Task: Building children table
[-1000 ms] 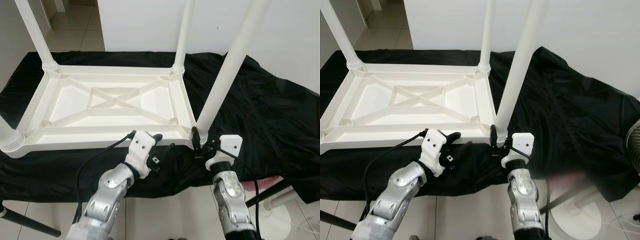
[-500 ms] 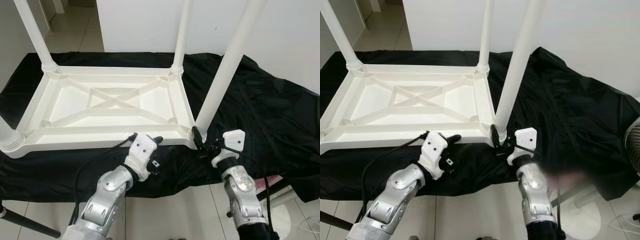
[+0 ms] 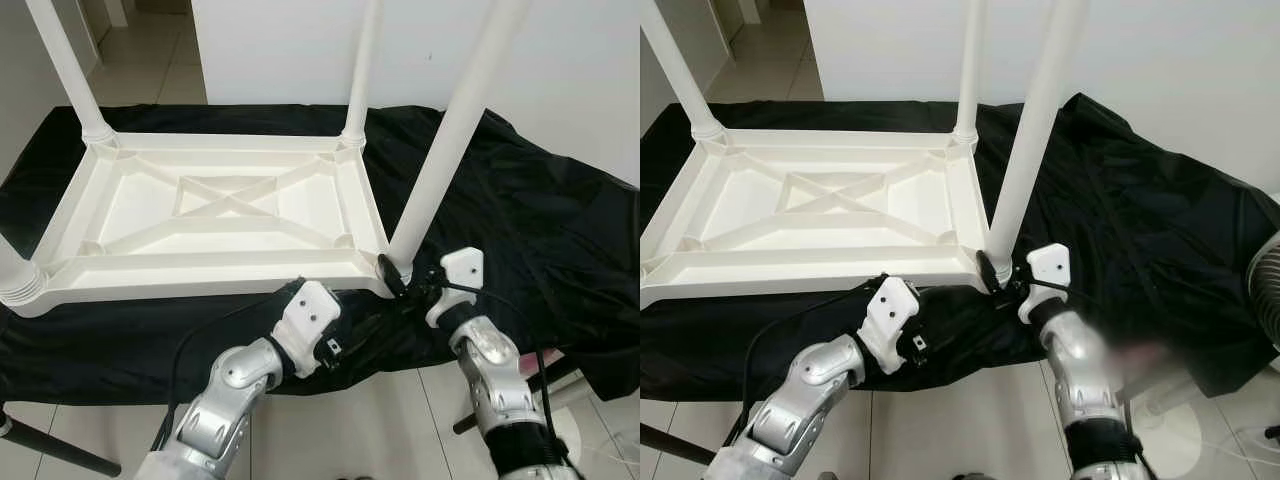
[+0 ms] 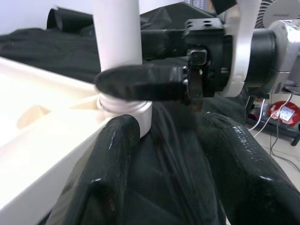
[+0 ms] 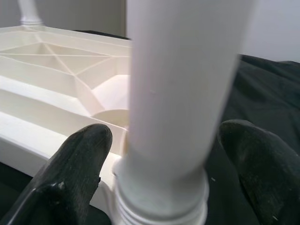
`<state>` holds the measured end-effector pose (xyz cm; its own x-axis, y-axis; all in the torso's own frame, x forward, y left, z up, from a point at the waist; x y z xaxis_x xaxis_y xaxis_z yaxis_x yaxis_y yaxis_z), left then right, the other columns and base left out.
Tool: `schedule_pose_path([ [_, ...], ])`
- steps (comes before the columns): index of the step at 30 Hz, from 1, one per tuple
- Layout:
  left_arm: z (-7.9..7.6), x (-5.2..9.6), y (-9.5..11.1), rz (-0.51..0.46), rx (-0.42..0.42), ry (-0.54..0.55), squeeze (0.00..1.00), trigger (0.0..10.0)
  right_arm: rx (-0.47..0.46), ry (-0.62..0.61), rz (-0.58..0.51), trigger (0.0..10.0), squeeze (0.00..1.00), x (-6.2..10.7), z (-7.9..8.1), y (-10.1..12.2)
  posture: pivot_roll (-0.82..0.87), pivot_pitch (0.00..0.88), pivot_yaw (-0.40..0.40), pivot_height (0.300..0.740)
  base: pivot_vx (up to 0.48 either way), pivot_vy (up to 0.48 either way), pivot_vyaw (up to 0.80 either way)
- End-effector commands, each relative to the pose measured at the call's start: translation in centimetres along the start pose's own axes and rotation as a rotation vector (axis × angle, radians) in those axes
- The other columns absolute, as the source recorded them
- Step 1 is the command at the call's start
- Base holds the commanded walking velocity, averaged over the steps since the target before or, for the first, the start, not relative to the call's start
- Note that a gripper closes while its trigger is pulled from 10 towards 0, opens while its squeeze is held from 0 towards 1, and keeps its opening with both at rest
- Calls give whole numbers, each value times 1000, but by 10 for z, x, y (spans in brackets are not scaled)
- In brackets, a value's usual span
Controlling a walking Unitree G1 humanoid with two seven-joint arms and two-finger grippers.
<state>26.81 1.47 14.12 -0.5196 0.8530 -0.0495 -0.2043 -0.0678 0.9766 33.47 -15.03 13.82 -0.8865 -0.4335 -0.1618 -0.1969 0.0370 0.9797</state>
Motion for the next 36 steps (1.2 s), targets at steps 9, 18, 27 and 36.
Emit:
schedule_pose_path([
  [9, -5, -3, -4, 21, -16, -26, 0, 10000, 21, 91, 50, 7333, 0, -15, 5, -9, -59, 63, -29, 740, 0, 0, 0],
  [18, -1, -4, -4, 26, -31, -12, 0, 10000, 32, 110, 57, 0, 0, -18, -4, -7, -59, 66, -32, 740, 0, 0, 0],
  [27, 4, -4, -5, 31, -32, 17, 0, 10000, -12, 39, 85, 10000, 0, -15, -2, -15, -56, 74, -35, 740, 0, 0, 0],
  [36, 5, -4, -5, 32, -33, 23, 0, 10000, -78, -128, 70, 10000, 0, -17, 8, -12, -58, 78, -33, 740, 0, 0, 0],
])
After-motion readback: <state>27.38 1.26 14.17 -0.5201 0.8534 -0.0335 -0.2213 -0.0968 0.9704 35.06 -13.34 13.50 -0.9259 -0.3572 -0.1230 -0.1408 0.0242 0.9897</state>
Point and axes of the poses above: a point about 5 cm out from each wrist's last joint towards the gripper, its own x axis pointing back from the gripper into the wrist, its own y axis along the axis of the wrist's last joint, z = x × y, the point moved 3 cm from there along -x, pointing out of the wrist towards the gripper, and after that the axes turned 2 degrees about -x, right-handed, at the moved point
